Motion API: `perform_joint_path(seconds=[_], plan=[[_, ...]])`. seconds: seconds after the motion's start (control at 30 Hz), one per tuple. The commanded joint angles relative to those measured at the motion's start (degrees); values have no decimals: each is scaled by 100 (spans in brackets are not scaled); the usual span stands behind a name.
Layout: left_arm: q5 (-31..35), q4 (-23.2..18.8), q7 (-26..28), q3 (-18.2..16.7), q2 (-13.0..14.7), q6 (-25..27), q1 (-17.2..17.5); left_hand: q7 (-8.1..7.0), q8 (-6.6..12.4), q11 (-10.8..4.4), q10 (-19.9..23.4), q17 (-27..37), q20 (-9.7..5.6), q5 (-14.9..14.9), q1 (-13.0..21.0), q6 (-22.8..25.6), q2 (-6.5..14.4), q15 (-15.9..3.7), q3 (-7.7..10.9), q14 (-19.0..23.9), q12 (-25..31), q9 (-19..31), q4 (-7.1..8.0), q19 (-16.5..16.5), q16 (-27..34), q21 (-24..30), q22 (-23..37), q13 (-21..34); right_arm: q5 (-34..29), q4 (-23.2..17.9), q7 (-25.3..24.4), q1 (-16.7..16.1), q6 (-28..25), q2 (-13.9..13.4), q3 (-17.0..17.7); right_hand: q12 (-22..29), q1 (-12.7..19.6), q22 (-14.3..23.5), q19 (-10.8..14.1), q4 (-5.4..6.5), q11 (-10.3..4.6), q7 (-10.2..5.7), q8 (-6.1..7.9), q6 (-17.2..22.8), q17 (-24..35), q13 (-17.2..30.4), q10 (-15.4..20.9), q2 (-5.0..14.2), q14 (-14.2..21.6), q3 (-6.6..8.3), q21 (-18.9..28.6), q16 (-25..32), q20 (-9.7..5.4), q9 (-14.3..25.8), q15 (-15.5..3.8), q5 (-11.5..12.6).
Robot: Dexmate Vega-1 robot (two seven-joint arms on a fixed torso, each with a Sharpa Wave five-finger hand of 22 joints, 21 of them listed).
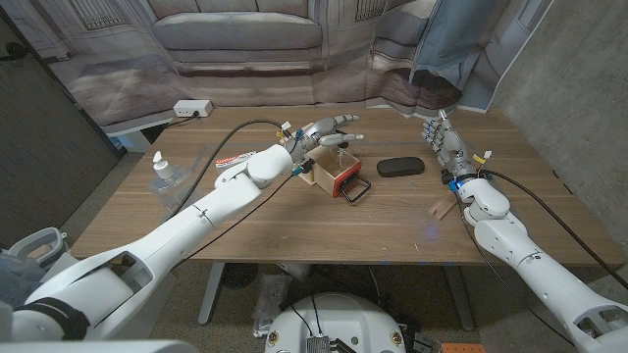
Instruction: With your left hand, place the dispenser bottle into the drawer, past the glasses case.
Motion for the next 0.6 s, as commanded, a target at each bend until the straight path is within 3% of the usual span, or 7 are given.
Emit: perform_joint_path(seconds=[0.03, 0.6], plan=[[1, -119, -3, -24, 43, 90, -5, 9, 28, -7, 12, 14, -6, 45, -65, 21, -16, 5, -26, -32, 29, -2, 24, -28, 36, -16, 16, 3, 4, -21, -10, 5, 1, -2, 10, -10, -34, 23, 11, -17, -3, -23, 22, 16, 10, 11, 55, 19, 42, -26, -20, -6, 3, 28, 4, -24], [27, -356, 8, -67, 138, 257, -1, 5, 48, 0, 38, 4, -11, 56, -122, 45, -2, -24, -49, 8, 54, -11, 51, 3, 62, -37, 19, -26, 18, -38, -10, 6, 3, 3, 19, -10, -33, 23, 9, -19, -6, -21, 23, 19, 10, 12, 57, 24, 38, -31, -20, -7, -3, 28, 11, -25]])
